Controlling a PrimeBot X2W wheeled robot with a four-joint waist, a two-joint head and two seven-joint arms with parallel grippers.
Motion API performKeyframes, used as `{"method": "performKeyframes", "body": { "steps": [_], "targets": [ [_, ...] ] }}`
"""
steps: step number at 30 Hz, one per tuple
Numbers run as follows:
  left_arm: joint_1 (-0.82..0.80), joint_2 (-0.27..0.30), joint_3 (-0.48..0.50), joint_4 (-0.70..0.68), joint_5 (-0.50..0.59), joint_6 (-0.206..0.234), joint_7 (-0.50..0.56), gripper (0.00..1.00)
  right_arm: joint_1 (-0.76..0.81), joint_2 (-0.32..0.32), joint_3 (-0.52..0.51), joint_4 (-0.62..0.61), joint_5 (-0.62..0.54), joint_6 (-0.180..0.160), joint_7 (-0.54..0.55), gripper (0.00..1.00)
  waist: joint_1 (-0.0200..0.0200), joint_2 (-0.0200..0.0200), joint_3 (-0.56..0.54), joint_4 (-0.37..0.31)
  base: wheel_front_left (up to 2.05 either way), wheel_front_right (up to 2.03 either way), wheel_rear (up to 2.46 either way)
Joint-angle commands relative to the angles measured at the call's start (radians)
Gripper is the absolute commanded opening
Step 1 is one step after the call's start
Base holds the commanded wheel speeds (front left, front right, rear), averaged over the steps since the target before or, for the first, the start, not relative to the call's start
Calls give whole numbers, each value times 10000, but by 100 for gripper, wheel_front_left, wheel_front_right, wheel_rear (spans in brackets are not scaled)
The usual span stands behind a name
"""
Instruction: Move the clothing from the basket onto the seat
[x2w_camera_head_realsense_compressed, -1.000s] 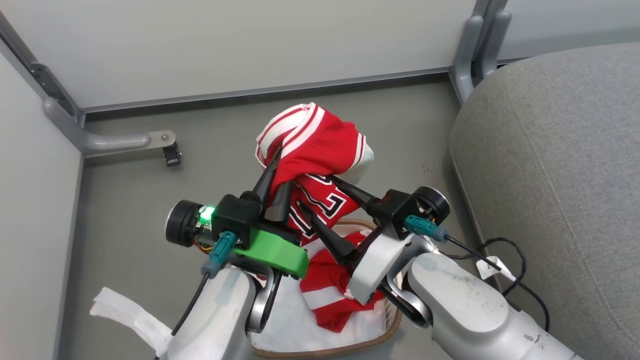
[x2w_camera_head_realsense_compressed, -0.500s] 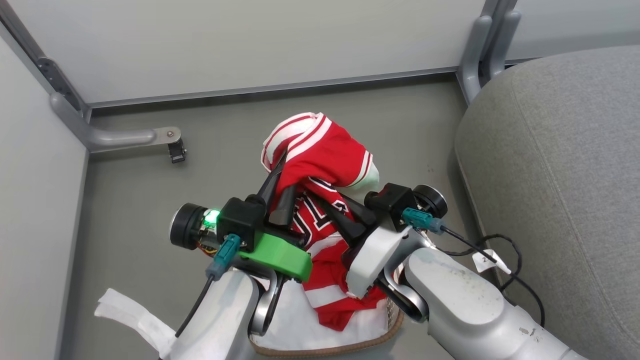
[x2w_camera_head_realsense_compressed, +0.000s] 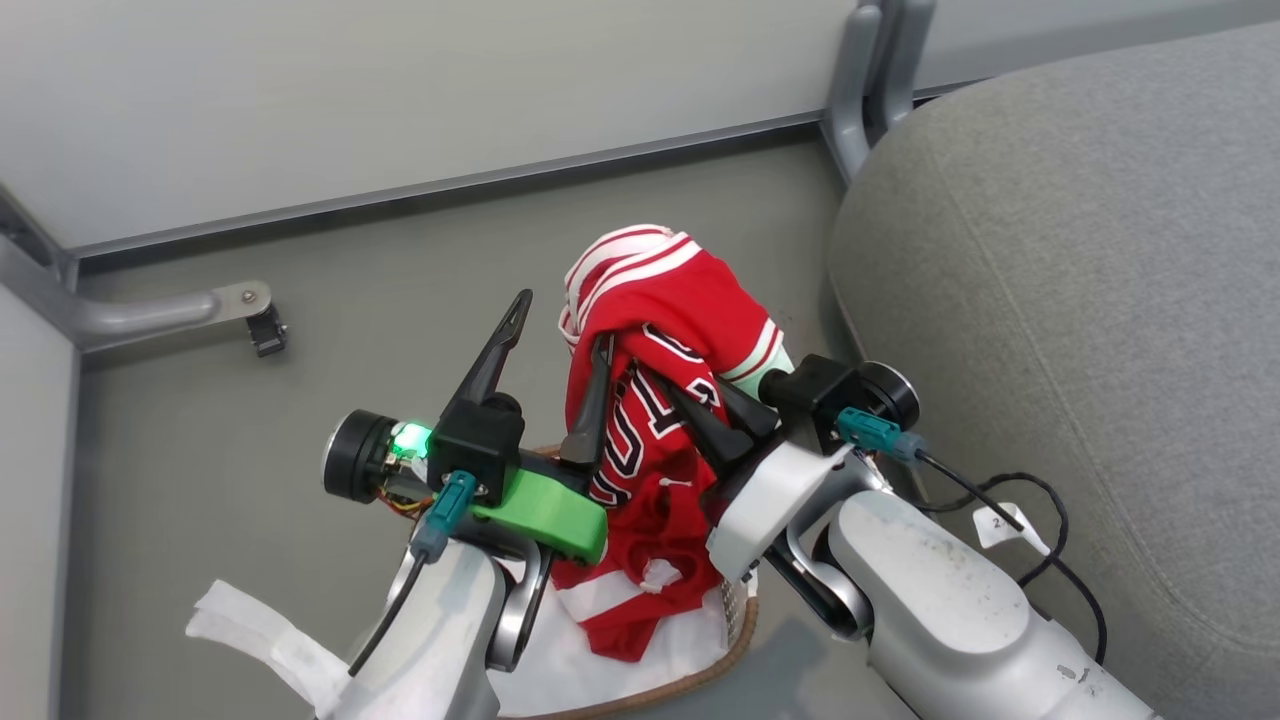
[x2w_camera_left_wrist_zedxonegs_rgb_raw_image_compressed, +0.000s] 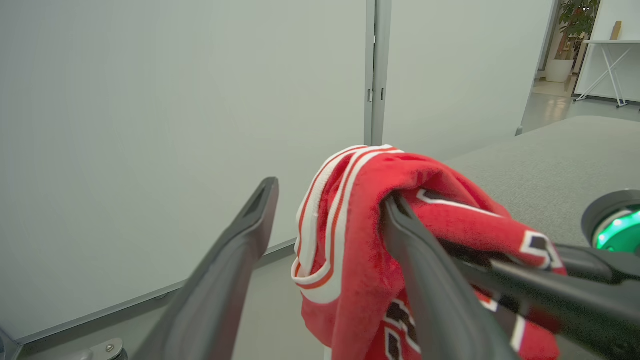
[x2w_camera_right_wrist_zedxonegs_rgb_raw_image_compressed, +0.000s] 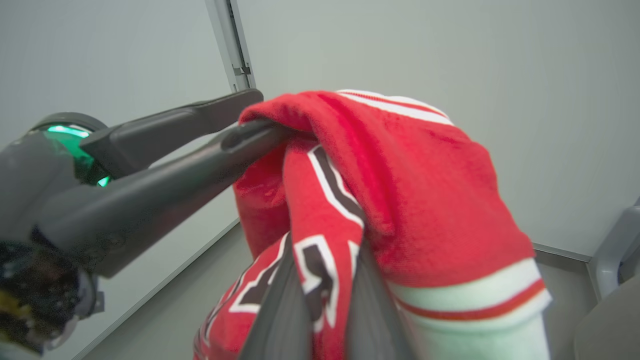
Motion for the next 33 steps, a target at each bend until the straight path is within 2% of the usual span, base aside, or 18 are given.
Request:
{"method": "performKeyframes", "body": {
  "steps": [1, 20, 28, 33],
  "targets": [
    [122, 23, 28, 24, 123, -43, -32, 100, 187, -54, -100, -106, -85, -7, -49, 0, 0, -1, 77, -644, 0, 0, 0],
    [168, 62, 649, 367, 831, -448, -23, 100, 992, -175, -1150, -857, -383, -10, -47, 0, 0, -1, 467, -4200, 0, 0, 0],
    [-326, 47, 138, 695, 913, -973, -23, 100, 1542, -265, -2373, -1380, -800, -8, -49, 0, 0, -1, 774, -4405, 0, 0, 0],
    [-595, 41, -158, 897, 777, -1051, -23, 100, 1796, -352, -3074, -1617, -1107, -10, -49, 0, 0, -1, 973, -4457, 0, 0, 0]
  ]
}}
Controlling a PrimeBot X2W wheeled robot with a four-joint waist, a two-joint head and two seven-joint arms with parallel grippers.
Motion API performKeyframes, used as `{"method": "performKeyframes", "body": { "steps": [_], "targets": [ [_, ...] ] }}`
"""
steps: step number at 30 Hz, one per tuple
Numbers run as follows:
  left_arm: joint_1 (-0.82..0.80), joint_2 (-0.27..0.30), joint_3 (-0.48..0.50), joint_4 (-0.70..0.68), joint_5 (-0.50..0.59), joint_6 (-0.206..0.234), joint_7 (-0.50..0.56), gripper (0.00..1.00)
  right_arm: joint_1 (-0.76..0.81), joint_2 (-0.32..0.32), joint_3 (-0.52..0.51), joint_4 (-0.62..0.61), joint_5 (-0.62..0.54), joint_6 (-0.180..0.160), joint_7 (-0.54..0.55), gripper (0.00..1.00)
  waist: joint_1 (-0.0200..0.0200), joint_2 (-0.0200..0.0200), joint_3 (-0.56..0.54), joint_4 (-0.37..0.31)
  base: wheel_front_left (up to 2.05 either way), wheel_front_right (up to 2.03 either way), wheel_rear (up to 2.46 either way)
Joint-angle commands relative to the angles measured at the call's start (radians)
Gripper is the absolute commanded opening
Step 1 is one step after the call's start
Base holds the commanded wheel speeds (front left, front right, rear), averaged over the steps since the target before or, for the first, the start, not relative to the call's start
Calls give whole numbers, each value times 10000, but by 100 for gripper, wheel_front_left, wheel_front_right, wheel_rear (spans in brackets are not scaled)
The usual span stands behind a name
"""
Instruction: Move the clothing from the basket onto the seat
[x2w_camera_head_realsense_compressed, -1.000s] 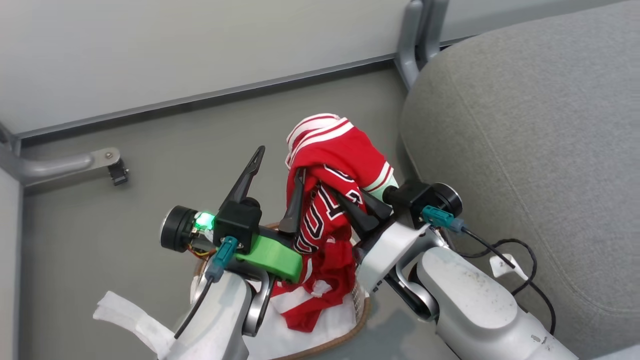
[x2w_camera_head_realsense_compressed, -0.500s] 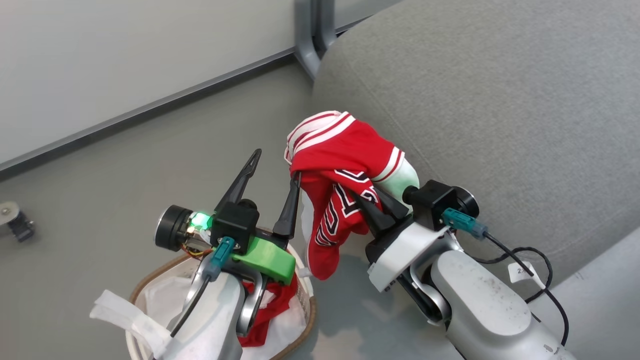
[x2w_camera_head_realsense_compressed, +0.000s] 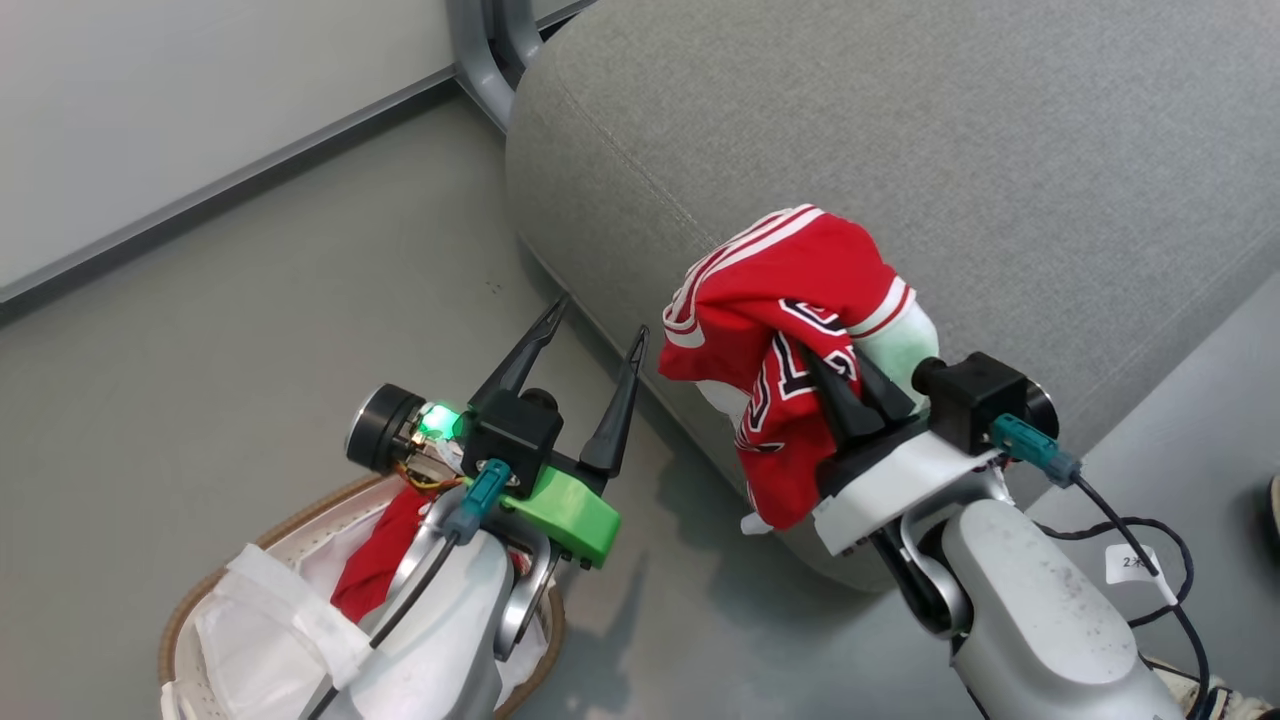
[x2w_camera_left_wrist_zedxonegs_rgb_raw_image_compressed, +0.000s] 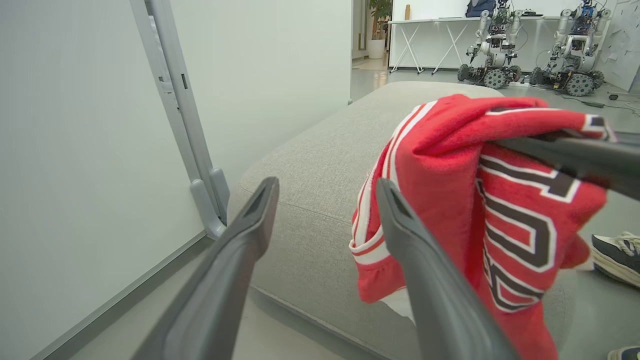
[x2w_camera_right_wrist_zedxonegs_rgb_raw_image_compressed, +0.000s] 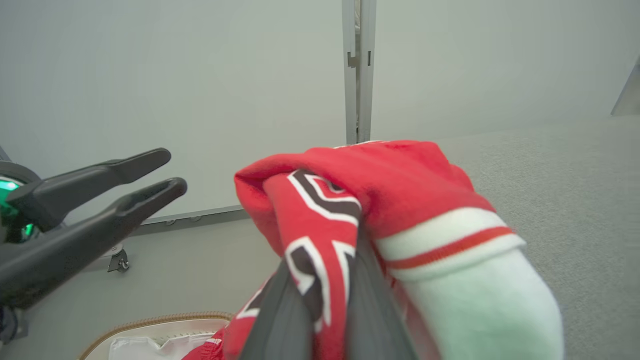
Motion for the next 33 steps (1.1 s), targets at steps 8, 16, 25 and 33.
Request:
{"method": "performKeyframes", "body": {
  "steps": [8, 16, 25, 33],
  "targets": [
    [-416, 71, -80, 274, 132, -52, -8, 100, -638, -470, -813, 136, -658, -14, -51, 0, 0, -1, 707, -75, 0, 0, 0],
    [-546, 426, 198, 286, 494, 52, -8, 100, -2810, -1291, -1659, 808, -1145, -14, -51, 0, 0, -1, 1601, -40, 0, 0, 0],
    [-870, 645, 238, 64, 760, 13, -8, 100, -5375, -2688, -2629, 1882, -2043, -14, -49, 0, 0, -1, 2609, 465, 0, 0, 0],
    [-1389, 646, 147, 28, 969, -22, -8, 100, -6594, -3339, -3422, 3287, -2501, -14, -49, 0, 0, -1, 3604, 999, 0, 0, 0]
  ]
}}
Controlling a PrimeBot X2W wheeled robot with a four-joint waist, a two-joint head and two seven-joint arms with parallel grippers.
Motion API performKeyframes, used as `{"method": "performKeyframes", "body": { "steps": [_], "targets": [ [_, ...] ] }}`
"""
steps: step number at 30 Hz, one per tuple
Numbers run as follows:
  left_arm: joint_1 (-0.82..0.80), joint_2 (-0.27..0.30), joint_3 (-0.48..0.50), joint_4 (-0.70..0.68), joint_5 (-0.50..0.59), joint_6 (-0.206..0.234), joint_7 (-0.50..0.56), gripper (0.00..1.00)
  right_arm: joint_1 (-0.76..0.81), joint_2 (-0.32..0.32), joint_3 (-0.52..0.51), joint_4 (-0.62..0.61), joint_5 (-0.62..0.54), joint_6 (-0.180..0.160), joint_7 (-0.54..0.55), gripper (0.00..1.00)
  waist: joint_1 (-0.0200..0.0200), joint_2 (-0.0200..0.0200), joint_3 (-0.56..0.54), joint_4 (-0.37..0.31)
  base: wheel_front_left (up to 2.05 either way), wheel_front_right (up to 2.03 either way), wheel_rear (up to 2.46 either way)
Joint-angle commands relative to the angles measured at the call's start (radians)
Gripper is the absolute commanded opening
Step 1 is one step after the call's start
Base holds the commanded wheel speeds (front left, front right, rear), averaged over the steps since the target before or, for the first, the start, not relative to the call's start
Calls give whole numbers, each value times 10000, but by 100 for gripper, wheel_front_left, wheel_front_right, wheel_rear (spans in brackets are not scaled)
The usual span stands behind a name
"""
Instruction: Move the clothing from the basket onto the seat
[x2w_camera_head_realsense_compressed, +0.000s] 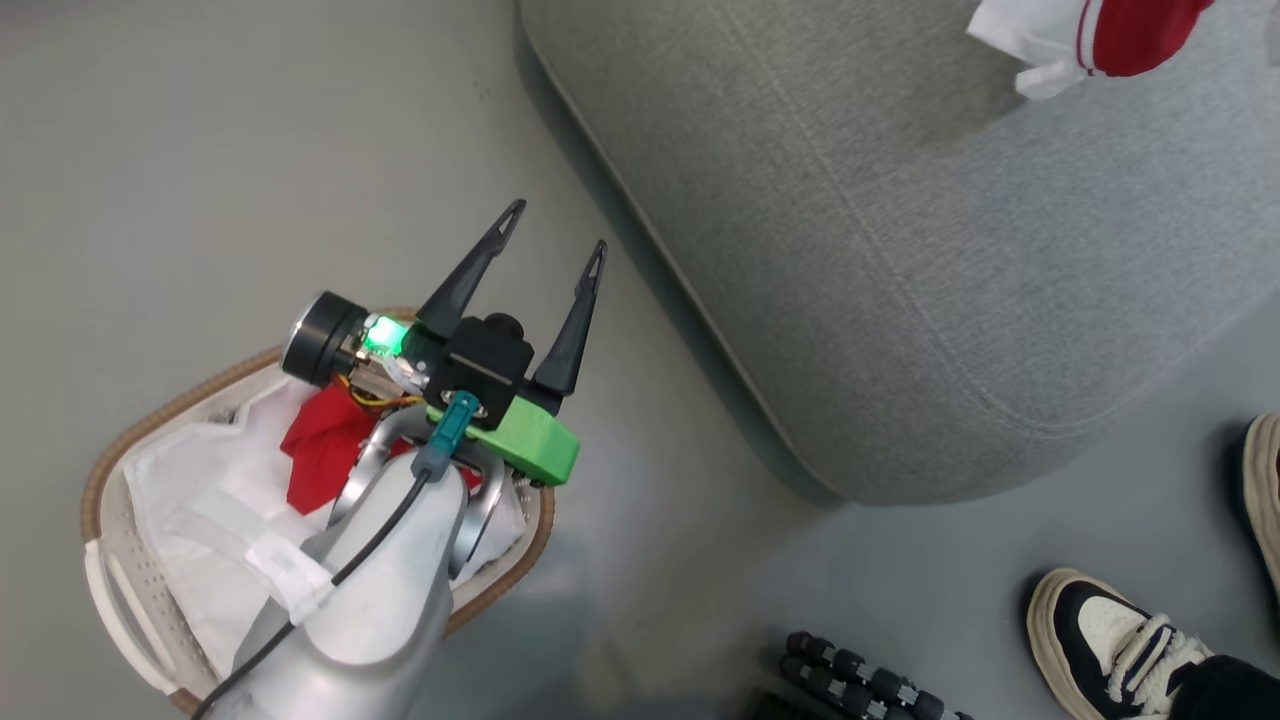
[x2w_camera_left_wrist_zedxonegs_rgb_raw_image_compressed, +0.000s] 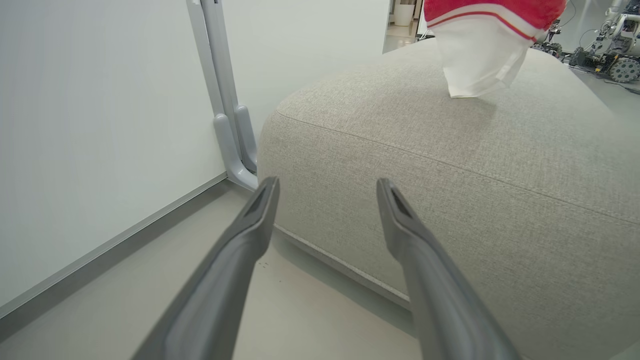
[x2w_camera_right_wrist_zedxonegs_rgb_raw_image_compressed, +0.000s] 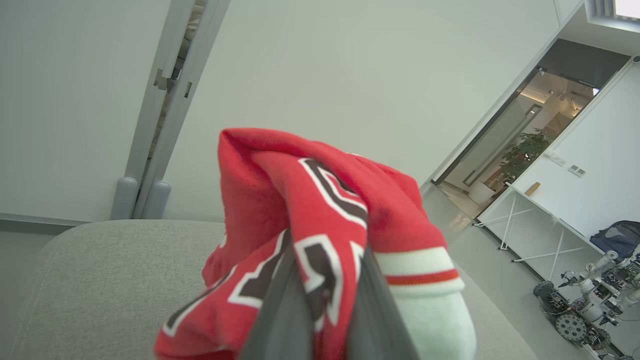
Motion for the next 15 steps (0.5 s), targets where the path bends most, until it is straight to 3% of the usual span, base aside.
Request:
{"method": "performKeyframes", "body": {
  "steps": [1, 8, 9, 10, 13, 15],
  "targets": [
    [-268, 68, 2, -1, 121, -23, -9, 100, -235, -8, -126, 195, -55, -14, -49, 0, -1, -1, 716, 478, 0, 0, 0],
    [-741, 165, -76, 45, 230, -103, -9, 100, -112, 233, -619, 667, -118, -14, -51, 0, -1, -1, 1603, 849, 0, 0, 0],
    [-824, 170, -74, 51, 223, -104, -9, 100, 2, 303, -658, 727, -168, -14, -51, 16, -1, -1, 1728, 906, 0, 0, 0],
    [-871, 181, -71, 57, 212, -95, -9, 100, 80, 383, -725, 765, -151, -14, -49, 23, -1, -1, 1814, 947, 0, 0, 0],
    [-1049, 218, -67, 70, 255, -46, -9, 100, 313, 591, -1120, 824, -107, -14, -51, 33, -1, -1, 2092, 1085, 0, 0, 0],
    [-1161, 267, -77, 93, 293, -3, -9, 100, 511, 721, -1314, 868, -154, -14, -51, 31, -1, -1, 2227, 1151, 0, 0, 0]
  ]
}}
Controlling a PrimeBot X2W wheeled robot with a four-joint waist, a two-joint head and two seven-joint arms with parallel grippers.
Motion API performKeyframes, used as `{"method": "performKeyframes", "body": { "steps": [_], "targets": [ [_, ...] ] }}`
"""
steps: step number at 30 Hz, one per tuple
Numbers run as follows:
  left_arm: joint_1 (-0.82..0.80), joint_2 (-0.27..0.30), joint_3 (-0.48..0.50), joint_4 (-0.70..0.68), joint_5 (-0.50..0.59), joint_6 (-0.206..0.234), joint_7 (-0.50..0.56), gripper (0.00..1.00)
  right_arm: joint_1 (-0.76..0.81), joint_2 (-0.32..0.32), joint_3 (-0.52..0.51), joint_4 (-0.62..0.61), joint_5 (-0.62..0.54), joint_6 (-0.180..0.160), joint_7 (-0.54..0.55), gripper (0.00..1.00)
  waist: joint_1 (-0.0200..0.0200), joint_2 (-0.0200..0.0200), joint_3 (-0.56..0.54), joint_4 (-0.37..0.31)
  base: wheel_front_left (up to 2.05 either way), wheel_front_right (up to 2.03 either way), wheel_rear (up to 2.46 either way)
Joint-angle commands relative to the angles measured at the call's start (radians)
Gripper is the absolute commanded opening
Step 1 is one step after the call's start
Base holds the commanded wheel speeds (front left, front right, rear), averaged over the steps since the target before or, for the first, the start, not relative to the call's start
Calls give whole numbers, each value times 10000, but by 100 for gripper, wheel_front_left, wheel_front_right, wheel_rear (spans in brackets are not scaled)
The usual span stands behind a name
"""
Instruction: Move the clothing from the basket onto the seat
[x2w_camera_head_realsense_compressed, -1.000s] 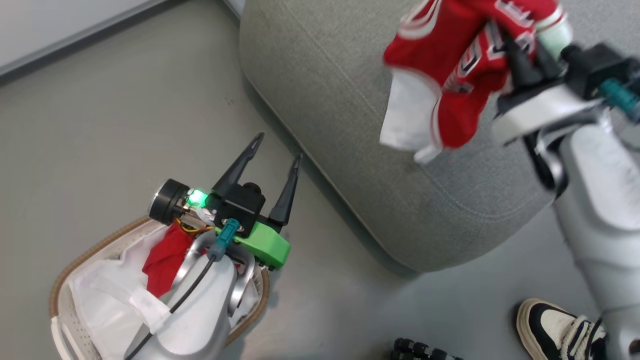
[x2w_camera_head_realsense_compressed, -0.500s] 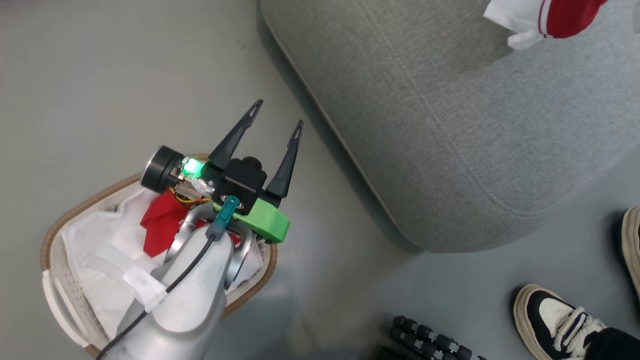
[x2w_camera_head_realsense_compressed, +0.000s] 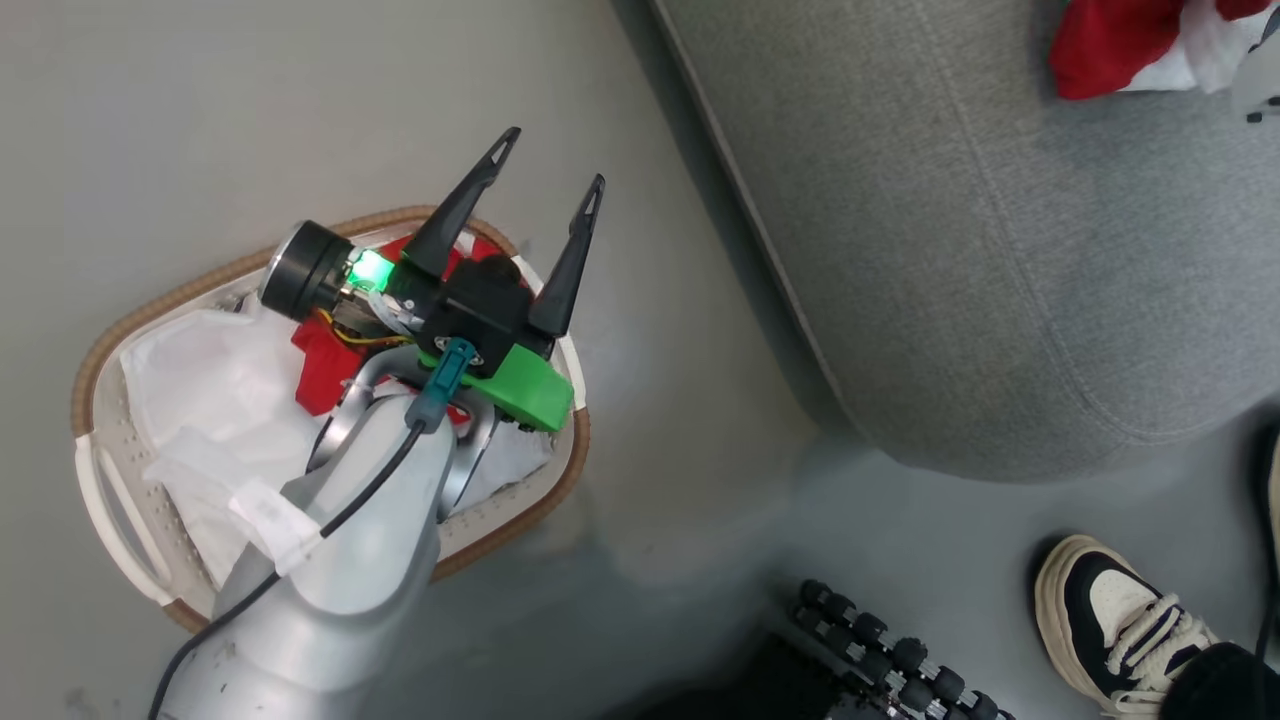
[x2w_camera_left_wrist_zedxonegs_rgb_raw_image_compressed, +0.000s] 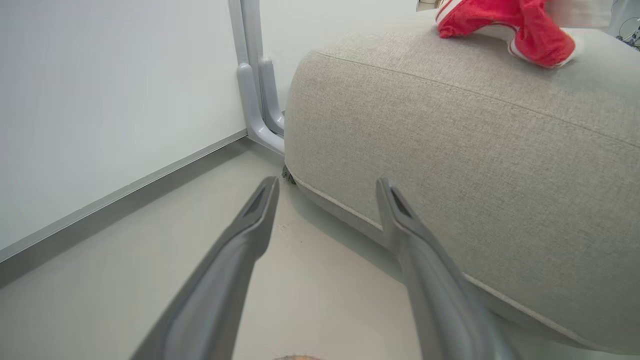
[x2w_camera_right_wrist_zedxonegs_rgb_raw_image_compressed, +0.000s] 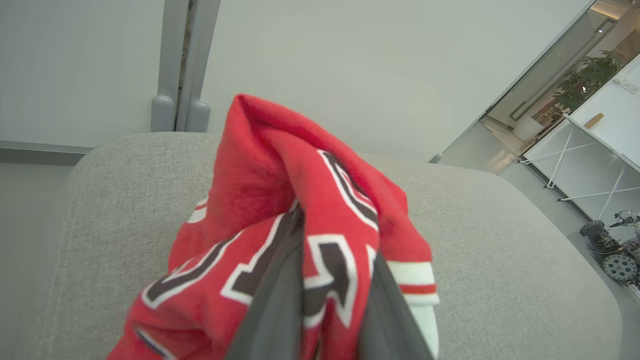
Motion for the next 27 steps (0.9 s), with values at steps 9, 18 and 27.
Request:
{"method": "performKeyframes", "body": {
  "steps": [9, 18, 27],
  "targets": [
    [-297, 259, 120, 130, -75, 191, -9, 100, 857, 296, -977, 403, -208, -14, -47, 100, -2, 0, 383, 380, 0, 0, 0],
    [194, 244, 295, 61, -247, 464, -9, 100, 1968, 599, -1405, 126, -210, -14, -47, 100, -2, 0, -393, 390, 0, 0, 0],
    [947, 181, 803, -146, -549, 868, -9, 100, 3316, 720, -1144, -468, -132, -14, -47, 100, -2, 0, -1527, 717, 0, 0, 0]
  ]
}}
